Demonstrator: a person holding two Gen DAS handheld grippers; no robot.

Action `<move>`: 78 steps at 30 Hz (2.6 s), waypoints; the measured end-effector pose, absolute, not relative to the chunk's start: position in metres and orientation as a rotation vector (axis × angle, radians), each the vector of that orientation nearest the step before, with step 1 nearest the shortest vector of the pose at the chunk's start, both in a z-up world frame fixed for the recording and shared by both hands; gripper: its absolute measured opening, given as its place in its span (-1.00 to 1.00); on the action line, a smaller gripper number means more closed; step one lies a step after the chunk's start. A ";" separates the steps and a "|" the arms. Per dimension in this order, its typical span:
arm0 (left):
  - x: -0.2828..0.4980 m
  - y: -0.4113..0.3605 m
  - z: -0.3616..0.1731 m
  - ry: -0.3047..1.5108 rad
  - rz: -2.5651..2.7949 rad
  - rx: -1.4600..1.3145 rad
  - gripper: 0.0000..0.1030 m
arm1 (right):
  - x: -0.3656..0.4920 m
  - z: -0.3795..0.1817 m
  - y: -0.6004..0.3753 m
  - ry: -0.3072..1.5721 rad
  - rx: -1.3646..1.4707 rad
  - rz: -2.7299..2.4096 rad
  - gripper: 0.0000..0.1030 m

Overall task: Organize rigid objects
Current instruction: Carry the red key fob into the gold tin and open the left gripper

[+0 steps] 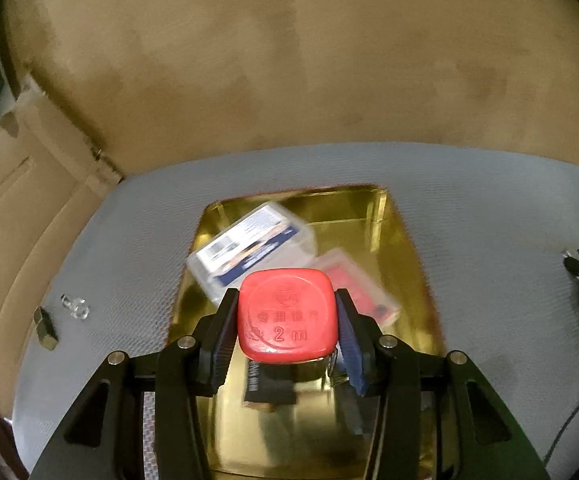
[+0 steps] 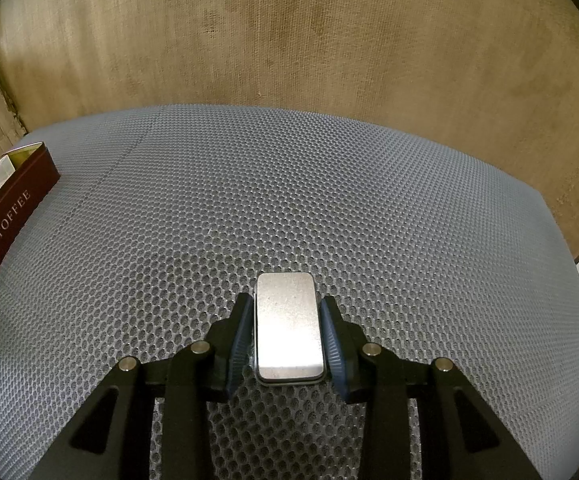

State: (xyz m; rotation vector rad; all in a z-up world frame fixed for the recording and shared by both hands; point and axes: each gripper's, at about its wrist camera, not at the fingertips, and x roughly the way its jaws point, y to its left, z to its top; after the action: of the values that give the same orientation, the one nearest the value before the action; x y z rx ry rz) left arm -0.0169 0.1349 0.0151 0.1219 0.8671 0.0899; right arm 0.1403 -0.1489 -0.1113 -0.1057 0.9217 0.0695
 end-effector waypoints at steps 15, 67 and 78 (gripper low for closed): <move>-0.013 0.162 -0.006 0.905 0.110 0.068 -0.17 | 0.142 -0.113 -0.144 0.920 -0.121 0.065 -0.32; -0.012 0.169 0.002 0.925 0.082 0.015 0.09 | 0.114 -0.108 -0.177 0.930 -0.033 0.045 -0.29; -0.016 0.164 0.004 0.925 0.077 0.026 0.16 | 0.099 -0.109 -0.170 0.929 -0.052 0.028 -0.33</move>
State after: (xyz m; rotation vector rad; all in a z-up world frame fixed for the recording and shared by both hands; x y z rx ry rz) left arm -0.0156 0.1641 0.0043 0.0265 0.9252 0.0773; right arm 0.0994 -0.1704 -0.1085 -0.0522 0.9285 0.0276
